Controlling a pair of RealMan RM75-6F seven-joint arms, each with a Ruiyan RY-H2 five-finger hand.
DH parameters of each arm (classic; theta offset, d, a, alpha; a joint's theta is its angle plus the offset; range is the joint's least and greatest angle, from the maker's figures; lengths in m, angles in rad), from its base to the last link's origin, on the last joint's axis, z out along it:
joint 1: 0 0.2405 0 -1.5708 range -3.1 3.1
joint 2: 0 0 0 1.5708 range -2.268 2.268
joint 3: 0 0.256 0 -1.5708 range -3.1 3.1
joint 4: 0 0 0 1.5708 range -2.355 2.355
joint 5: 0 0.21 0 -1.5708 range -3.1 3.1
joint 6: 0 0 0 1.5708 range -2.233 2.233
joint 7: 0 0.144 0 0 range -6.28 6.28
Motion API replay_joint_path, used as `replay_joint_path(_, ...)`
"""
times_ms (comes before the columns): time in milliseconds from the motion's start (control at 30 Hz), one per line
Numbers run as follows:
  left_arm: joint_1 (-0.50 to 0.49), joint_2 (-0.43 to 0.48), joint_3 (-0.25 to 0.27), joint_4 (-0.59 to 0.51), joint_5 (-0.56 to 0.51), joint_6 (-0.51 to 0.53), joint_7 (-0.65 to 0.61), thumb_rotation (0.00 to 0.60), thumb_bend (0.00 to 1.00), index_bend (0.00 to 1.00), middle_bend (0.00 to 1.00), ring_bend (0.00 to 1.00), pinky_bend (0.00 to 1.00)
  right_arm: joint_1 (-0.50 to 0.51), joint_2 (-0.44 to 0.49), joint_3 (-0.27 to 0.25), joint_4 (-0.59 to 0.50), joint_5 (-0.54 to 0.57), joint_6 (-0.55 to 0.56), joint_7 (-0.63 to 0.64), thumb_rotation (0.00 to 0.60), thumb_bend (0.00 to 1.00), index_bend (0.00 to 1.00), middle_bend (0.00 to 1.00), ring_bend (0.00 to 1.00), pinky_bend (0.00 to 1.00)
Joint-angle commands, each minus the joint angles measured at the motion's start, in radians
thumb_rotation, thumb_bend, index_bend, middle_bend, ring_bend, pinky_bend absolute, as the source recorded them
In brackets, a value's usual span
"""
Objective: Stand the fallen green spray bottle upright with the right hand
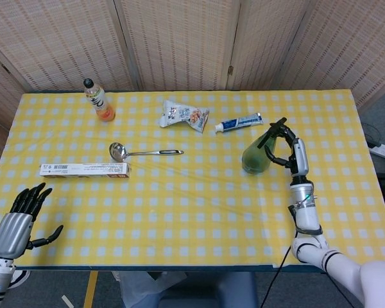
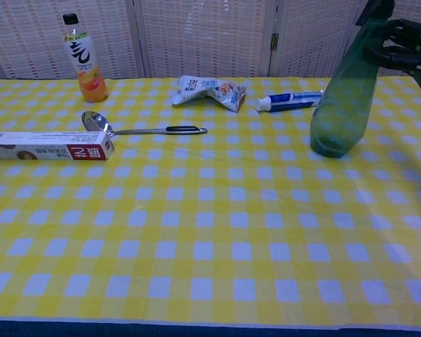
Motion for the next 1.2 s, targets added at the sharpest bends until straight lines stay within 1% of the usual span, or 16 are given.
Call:
replay_joint_path(33, 0.000, 0.000, 0.000, 0.000, 0.001, 0.002, 0.002, 0.247, 0.33, 0.00, 0.00, 0.00, 0.00, -0.009, 0.011, -0.001, -0.012, -0.014, 0.008, -0.010, 0.600, 0.38, 0.02, 0.16, 0.29, 0.14)
replay_joint_path(100, 0.001, -0.001, 0.000, -0.001, 0.003, 0.002, 0.004, 0.247, 0.33, 0.00, 0.00, 0.00, 0.00, -0.017, 0.017, 0.002, -0.021, -0.021, 0.015, -0.016, 0.600, 0.38, 0.00, 0.15, 0.28, 0.13)
replay_joint_path(333, 0.000, -0.004, 0.002, -0.003, 0.007, 0.002, 0.011, 0.244, 0.33, 0.00, 0.00, 0.00, 0.00, -0.039, 0.045, 0.007, -0.054, -0.041, 0.026, -0.028, 0.600, 0.38, 0.00, 0.11, 0.25, 0.10)
replay_joint_path(467, 0.000, -0.004, 0.002, -0.003, 0.005, 0.000, 0.012, 0.247, 0.33, 0.00, 0.00, 0.00, 0.00, -0.063, 0.078, 0.001, -0.095, -0.061, 0.045, -0.030, 0.600, 0.38, 0.00, 0.09, 0.23, 0.07)
replay_joint_path(567, 0.001, -0.003, 0.002, -0.004, 0.006, 0.001, 0.013, 0.244, 0.33, 0.00, 0.00, 0.00, 0.00, -0.105, 0.133, -0.023, -0.157, -0.092, 0.080, -0.039, 0.600, 0.38, 0.00, 0.07, 0.20, 0.04)
replay_joint_path(633, 0.002, -0.003, 0.002, -0.004, 0.007, 0.005, 0.014, 0.246, 0.33, 0.00, 0.00, 0.00, 0.00, -0.142, 0.174, -0.047, -0.199, -0.120, 0.124, -0.074, 0.600, 0.38, 0.00, 0.04, 0.17, 0.01)
replay_joint_path(733, 0.005, -0.003, 0.002, -0.005, 0.009, 0.011, 0.016, 0.245, 0.33, 0.00, 0.00, 0.00, 0.00, -0.216, 0.257, -0.099, -0.276, -0.178, 0.224, -0.191, 0.600, 0.38, 0.00, 0.01, 0.13, 0.00)
replay_joint_path(767, 0.006, -0.003, 0.001, -0.005, 0.010, 0.014, 0.018, 0.247, 0.33, 0.00, 0.00, 0.00, 0.00, -0.248, 0.295, -0.122, -0.309, -0.201, 0.261, -0.251, 0.600, 0.38, 0.00, 0.00, 0.11, 0.00)
replay_joint_path(867, 0.009, -0.005, -0.003, -0.004, 0.012, 0.027, 0.031, 0.244, 0.33, 0.00, 0.00, 0.01, 0.00, -0.321, 0.406, -0.182, -0.408, -0.245, 0.322, -0.414, 0.600, 0.38, 0.00, 0.00, 0.06, 0.00)
replay_joint_path(933, 0.012, -0.010, -0.009, -0.001, 0.012, 0.038, 0.046, 0.241, 0.33, 0.00, 0.00, 0.01, 0.00, -0.363, 0.474, -0.220, -0.464, -0.255, 0.337, -0.558, 0.600, 0.37, 0.00, 0.00, 0.04, 0.00)
replay_joint_path(1000, 0.016, -0.021, -0.017, 0.007, 0.016, 0.061, 0.067, 0.237, 0.33, 0.00, 0.00, 0.01, 0.00, -0.410, 0.557, -0.266, -0.555, -0.233, 0.321, -0.768, 0.600, 0.37, 0.00, 0.00, 0.03, 0.00)
replay_joint_path(1067, 0.021, -0.032, -0.022, 0.015, 0.027, 0.084, 0.081, 0.233, 0.33, 0.00, 0.00, 0.00, 0.00, -0.448, 0.613, -0.293, -0.645, -0.187, 0.311, -0.964, 0.600, 0.37, 0.00, 0.00, 0.02, 0.00)
replay_joint_path(1100, 0.023, -0.037, -0.023, 0.019, 0.037, 0.099, 0.085, 0.219, 0.33, 0.00, 0.00, 0.00, 0.00, -0.472, 0.635, -0.306, -0.702, -0.148, 0.312, -1.096, 0.600, 0.37, 0.00, 0.00, 0.01, 0.00)
replay_joint_path(1133, 0.025, -0.040, -0.022, 0.023, 0.047, 0.110, 0.085, 0.205, 0.33, 0.00, 0.00, 0.00, 0.00, -0.493, 0.641, -0.310, -0.752, -0.112, 0.327, -1.208, 0.600, 0.37, 0.00, 0.00, 0.00, 0.00)
replay_joint_path(1200, 0.028, -0.041, -0.021, 0.026, 0.059, 0.122, 0.085, 0.183, 0.33, 0.00, 0.00, 0.00, 0.00, -0.522, 0.631, -0.313, -0.802, -0.075, 0.358, -1.321, 0.600, 0.37, 0.00, 0.00, 0.00, 0.00)
